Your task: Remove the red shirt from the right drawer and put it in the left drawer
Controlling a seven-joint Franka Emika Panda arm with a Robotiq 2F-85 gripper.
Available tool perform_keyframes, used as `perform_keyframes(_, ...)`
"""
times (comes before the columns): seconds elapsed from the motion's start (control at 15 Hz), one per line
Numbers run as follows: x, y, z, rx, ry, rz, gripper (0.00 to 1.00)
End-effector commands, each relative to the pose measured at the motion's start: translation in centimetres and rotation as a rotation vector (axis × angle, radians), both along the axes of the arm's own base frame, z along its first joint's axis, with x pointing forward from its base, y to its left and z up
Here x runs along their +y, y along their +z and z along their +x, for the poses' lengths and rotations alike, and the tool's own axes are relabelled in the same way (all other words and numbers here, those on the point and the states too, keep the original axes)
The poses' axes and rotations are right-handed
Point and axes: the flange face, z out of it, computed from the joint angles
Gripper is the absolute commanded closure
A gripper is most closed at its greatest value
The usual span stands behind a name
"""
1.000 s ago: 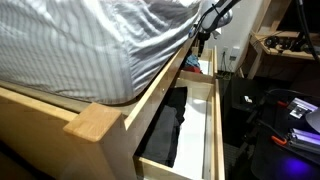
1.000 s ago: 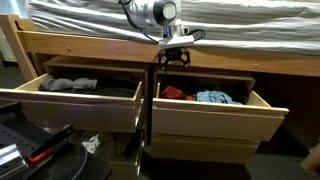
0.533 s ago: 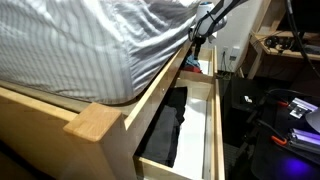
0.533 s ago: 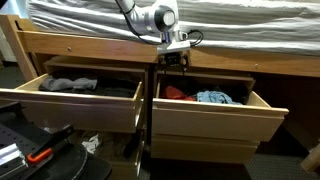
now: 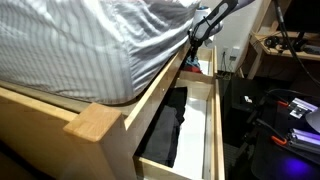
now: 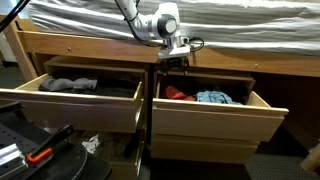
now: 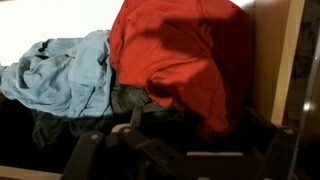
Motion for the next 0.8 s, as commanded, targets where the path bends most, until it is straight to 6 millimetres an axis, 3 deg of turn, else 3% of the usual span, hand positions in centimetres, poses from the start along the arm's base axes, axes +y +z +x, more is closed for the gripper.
perform_keyframes(0.0,-1.5,-1.5,-0.6,0.122,0.08,0.046,0.0)
perform_keyframes(0.27,-7.4,-2.6,-2.5,0.269,0.172,0.081,0.0)
perform_keyframes(0.33,-4.4,0.6,-1.1,0.176,0.139,0.05,0.0)
perform_keyframes(0.47,-5.9,0.7,-1.5,0.181,0.132,0.05,0.0)
perform_keyframes(0.67,-4.7,0.8,-0.9,0.178,0.137,0.049,0.0)
perform_keyframes(0.73,-5.4,0.4,-1.4,0.19,0.148,0.056,0.0)
